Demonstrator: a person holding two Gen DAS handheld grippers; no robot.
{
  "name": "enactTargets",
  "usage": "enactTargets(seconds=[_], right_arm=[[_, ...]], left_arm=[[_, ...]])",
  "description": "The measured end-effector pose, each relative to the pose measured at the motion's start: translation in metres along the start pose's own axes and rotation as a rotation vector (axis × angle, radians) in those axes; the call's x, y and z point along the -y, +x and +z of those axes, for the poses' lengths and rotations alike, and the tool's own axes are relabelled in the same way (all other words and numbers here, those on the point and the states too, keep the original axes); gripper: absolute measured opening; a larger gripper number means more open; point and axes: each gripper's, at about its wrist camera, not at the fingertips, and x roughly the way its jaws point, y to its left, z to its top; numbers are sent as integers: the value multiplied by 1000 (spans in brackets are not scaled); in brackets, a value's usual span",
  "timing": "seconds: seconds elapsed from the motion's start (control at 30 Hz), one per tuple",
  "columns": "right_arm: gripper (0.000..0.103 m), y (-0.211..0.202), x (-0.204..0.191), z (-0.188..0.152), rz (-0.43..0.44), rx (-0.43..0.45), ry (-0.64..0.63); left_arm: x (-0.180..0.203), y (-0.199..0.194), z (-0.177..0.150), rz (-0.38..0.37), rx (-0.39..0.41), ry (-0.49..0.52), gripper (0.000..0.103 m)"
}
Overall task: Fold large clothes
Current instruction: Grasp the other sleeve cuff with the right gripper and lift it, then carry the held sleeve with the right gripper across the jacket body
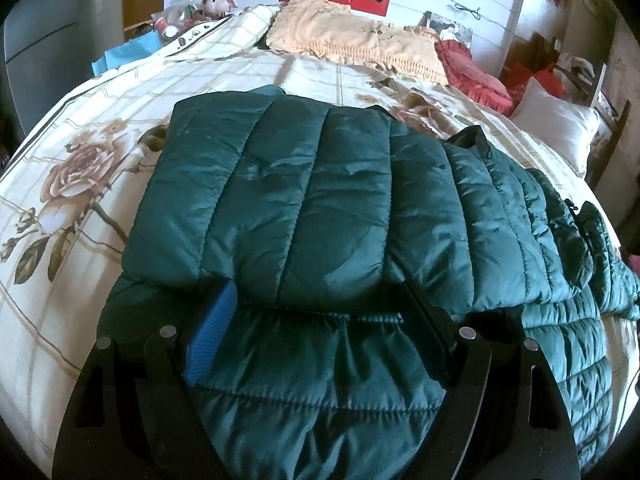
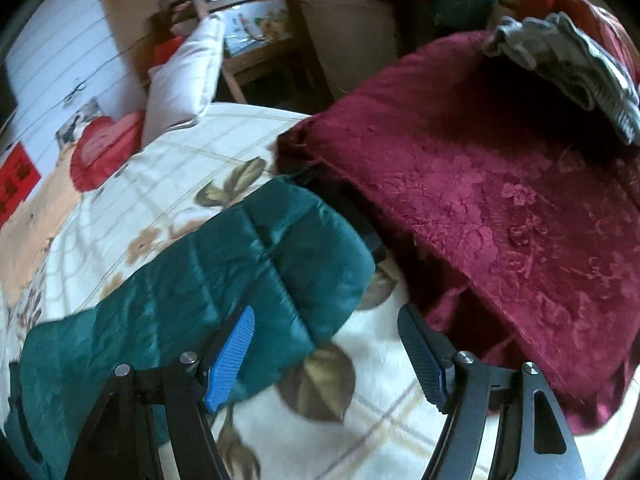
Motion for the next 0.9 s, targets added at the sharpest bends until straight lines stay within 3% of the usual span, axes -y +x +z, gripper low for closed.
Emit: enactTargets(seconds=[0.13,0.2,0.23,0.3,0.37,0.47,0.73,0.9], right_arm=[[71,11,3,6,22,13,64],[42,13,2,7,33,12,58],[40,13,0,9,22,12,46],[22,11,-3,11,19,27,32],[17,0,-5,13,34,55,15],[15,-27,-14,13,72,98,-36],[14,-113,-67,5,293,174,-199],[13,-146,-114,-9,399,169,-299]], left_arm=[[0,2,-1,3,-2,6,83],[-1,2,-1,2,-2,4,83],[0,2,-1,2,-2,3,83],[0,2,-1,2,-1,4,83],[0,2,-1,2,0,4,83],[0,3,-1,2,1,5,83],[-2,1,-1,-15,-8,2,83],[0,-18,1,37,33,53,83]])
